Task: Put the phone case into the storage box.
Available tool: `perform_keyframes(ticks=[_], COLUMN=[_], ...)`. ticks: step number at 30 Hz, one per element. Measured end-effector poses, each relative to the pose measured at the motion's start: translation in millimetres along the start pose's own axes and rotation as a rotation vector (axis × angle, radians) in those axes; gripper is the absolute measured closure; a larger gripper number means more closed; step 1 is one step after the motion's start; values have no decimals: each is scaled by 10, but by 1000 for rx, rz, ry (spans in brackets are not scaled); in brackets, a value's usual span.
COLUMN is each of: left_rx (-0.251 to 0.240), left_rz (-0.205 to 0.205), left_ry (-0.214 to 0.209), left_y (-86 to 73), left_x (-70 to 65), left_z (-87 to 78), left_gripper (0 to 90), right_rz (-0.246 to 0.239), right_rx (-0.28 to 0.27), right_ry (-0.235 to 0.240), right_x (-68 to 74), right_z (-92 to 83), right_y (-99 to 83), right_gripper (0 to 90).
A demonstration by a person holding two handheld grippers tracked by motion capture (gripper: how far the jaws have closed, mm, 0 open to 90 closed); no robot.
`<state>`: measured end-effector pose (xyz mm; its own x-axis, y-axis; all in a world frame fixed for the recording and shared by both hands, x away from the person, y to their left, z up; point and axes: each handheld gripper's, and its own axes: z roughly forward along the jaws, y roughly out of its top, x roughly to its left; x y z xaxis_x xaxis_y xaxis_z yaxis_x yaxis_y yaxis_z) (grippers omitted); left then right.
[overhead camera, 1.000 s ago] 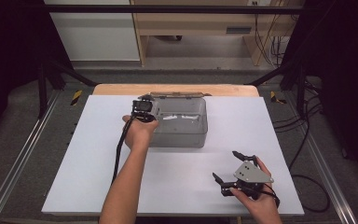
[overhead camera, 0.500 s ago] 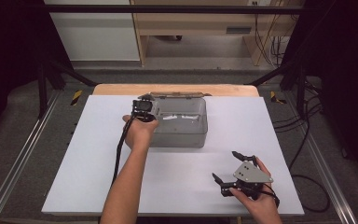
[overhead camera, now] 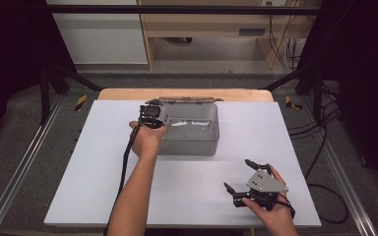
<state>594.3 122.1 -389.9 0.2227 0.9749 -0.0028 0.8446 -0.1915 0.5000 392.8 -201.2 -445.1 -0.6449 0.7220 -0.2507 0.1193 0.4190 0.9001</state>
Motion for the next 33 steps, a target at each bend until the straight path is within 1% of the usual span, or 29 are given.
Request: perform_keyframes(ticks=[2,7,12,22,33], left_rx=[-1,-3,-9,-20,-20], left_rz=[-5,-2,-5,5,5], left_ry=[-2,6,9,19,14], left_y=[-8,-9,-7,-7,-7], left_x=[3,-20,-13,-20,-19], left_z=[16,34,26,18,15], left_gripper=[799,799,793,783,778], right_rz=[4,4,4,5,4], right_rx=[3,4,4,5,7], right_ry=[0,1,2,4,7], right_x=[0,-2,-3,0,3], right_z=[-1,-1,1,5,8], right_y=[-1,-3,-3,-5,-5], right_gripper=[48,48,48,48,48])
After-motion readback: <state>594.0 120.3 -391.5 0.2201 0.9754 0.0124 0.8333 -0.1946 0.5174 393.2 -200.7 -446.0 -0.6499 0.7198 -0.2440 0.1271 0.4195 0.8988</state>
